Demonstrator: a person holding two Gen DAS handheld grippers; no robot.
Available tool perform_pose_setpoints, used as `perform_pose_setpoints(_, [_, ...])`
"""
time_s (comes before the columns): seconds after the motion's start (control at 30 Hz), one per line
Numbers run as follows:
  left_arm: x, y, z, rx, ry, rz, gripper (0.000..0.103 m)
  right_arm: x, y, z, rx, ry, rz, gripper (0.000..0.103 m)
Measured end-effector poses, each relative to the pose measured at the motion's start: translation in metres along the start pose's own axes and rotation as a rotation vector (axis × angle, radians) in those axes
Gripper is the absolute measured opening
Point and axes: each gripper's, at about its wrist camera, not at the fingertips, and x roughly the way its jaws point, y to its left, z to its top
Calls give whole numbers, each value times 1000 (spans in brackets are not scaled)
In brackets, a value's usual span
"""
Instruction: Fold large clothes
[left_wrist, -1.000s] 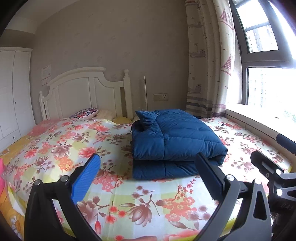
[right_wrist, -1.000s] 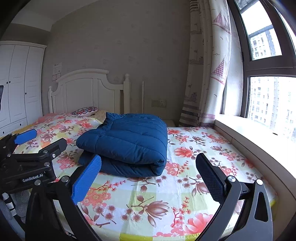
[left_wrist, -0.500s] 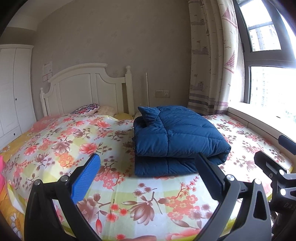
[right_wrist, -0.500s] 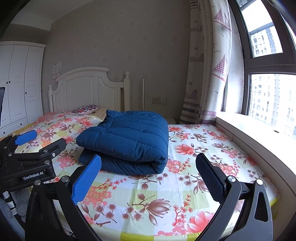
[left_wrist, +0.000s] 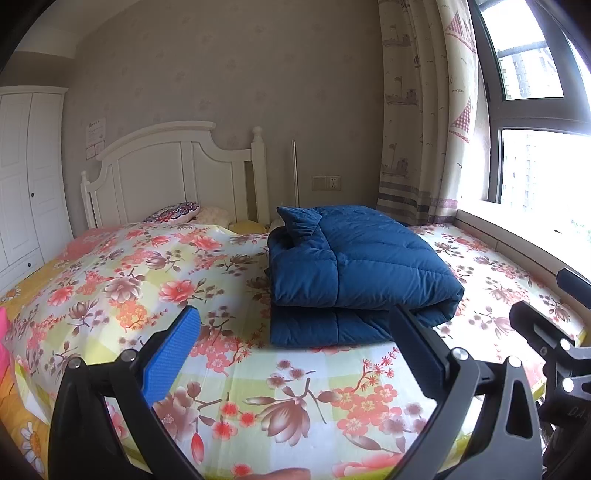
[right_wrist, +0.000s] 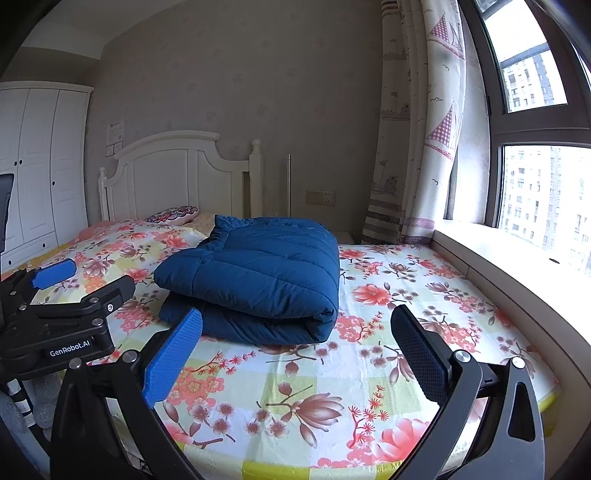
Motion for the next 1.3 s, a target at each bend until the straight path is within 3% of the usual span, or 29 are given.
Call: perform_pose_setpoints(1.3, [4,0,-4,14,23,14,101,3,3,-4,-1,15,4,98])
